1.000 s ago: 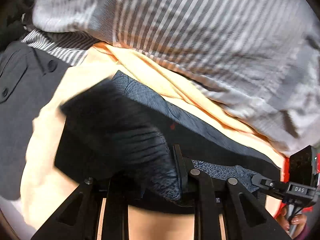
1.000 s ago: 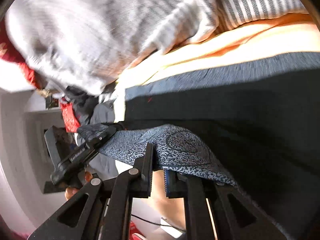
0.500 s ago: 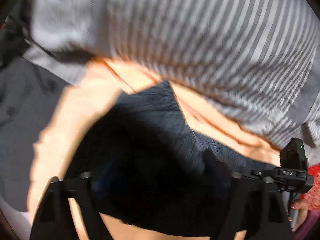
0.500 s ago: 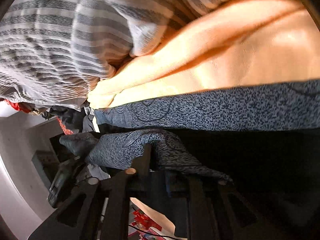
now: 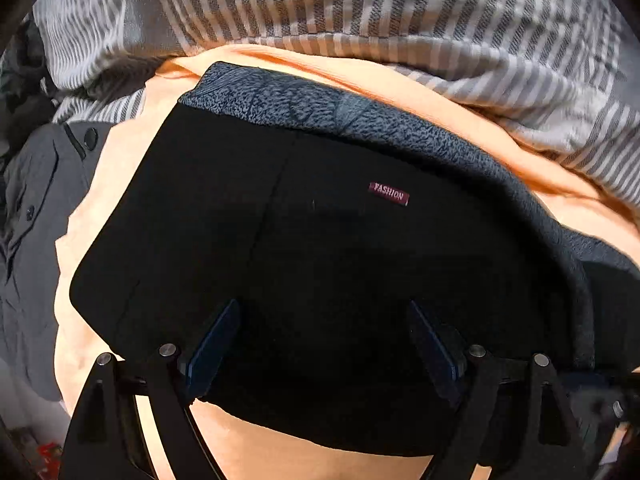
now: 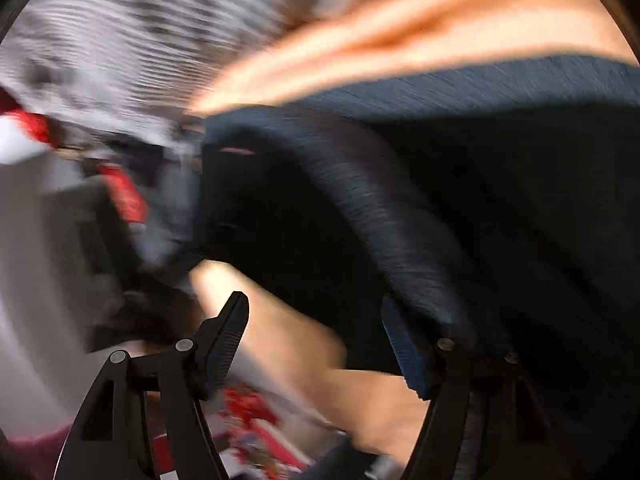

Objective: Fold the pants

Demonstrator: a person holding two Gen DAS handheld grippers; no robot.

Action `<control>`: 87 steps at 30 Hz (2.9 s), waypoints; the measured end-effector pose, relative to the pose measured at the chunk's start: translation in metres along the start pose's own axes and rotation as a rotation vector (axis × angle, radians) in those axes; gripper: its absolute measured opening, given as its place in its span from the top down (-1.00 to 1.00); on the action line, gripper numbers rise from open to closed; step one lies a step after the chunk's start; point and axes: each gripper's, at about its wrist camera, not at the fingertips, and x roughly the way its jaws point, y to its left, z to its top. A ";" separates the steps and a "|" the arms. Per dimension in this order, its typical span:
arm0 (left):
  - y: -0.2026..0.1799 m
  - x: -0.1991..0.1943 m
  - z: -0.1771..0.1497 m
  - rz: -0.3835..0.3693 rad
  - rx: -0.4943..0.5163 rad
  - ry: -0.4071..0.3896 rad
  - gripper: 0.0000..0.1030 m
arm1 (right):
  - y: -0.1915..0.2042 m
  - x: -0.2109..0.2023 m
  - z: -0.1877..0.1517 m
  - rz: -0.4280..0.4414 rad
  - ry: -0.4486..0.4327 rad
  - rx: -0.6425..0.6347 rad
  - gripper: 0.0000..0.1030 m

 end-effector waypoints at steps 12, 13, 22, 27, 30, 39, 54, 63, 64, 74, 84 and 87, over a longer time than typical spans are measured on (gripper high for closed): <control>-0.086 -0.055 -0.074 -0.155 0.227 0.055 -0.67 | -0.019 -0.109 -0.106 -0.207 -0.344 0.008 -0.38; -0.102 -0.058 -0.086 -0.195 0.260 0.070 -0.67 | -0.024 -0.112 -0.122 -0.225 -0.359 0.035 -0.38; -0.193 -0.073 -0.158 -0.470 0.389 0.195 -0.67 | -0.107 -0.139 -0.288 -0.475 -0.471 0.258 -0.38; -0.202 -0.062 -0.166 -0.488 0.387 0.252 -0.67 | -0.137 -0.121 -0.341 -0.425 -0.523 0.451 -0.38; -0.207 -0.062 -0.173 -0.484 0.388 0.253 -0.67 | -0.164 -0.117 -0.358 -0.379 -0.557 0.559 -0.38; -0.223 -0.049 -0.178 -0.487 0.358 0.288 -0.67 | -0.144 -0.096 -0.367 -0.760 -0.471 0.291 -0.38; -0.258 -0.045 -0.188 -0.401 0.388 0.280 -0.64 | -0.146 -0.100 -0.341 -0.542 -0.490 0.220 -0.18; -0.284 -0.070 -0.192 -0.428 0.456 0.222 0.57 | -0.164 -0.138 -0.343 -0.258 -0.544 0.370 0.87; -0.285 -0.075 -0.190 -0.439 0.449 0.218 0.57 | -0.161 -0.141 -0.343 -0.250 -0.549 0.368 0.87; -0.298 -0.117 -0.154 -0.504 0.417 0.149 0.57 | -0.154 -0.215 -0.322 -0.204 -0.688 0.304 0.87; -0.338 -0.138 -0.073 -0.526 0.379 0.077 0.57 | -0.162 -0.326 -0.198 -0.351 -0.764 0.114 0.87; -0.357 -0.128 -0.054 -0.505 0.391 0.069 0.57 | -0.175 -0.336 -0.148 -0.392 -0.734 0.082 0.87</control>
